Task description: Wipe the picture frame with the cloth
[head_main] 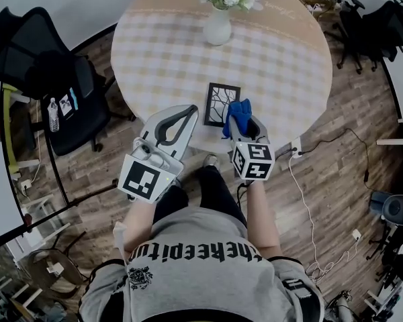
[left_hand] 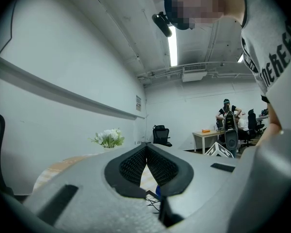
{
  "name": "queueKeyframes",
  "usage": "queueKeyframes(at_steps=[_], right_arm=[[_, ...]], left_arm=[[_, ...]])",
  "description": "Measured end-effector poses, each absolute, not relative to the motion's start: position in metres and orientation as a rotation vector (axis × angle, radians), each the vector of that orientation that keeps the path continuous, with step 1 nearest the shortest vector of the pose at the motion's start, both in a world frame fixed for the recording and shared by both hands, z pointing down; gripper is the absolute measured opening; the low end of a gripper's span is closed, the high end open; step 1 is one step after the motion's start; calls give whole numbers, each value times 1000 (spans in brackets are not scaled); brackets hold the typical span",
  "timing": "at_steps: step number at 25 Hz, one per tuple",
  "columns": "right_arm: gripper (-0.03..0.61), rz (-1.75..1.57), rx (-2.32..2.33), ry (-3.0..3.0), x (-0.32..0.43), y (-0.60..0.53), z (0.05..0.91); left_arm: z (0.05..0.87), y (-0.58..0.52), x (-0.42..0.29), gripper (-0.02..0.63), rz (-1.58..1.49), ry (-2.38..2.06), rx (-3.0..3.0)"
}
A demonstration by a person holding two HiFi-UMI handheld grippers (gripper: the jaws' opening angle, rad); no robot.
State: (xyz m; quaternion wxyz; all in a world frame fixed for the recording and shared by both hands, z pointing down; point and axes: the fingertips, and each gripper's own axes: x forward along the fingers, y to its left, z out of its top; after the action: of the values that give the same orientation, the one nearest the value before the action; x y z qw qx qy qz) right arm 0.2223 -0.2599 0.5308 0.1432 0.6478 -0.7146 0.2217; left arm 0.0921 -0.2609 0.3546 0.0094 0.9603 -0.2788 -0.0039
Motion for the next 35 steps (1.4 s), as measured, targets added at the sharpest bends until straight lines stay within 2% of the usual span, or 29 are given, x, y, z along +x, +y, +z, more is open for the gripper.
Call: queueKeyframes(at_steps=[23, 35], right_arm=[[150, 246, 2194, -2122, 177, -179, 385], [149, 85, 2298, -2120, 147, -129, 343]], left_arm=[[320, -192, 51, 15, -201, -601, 3170], [305, -157, 28, 15, -232, -520, 3205]])
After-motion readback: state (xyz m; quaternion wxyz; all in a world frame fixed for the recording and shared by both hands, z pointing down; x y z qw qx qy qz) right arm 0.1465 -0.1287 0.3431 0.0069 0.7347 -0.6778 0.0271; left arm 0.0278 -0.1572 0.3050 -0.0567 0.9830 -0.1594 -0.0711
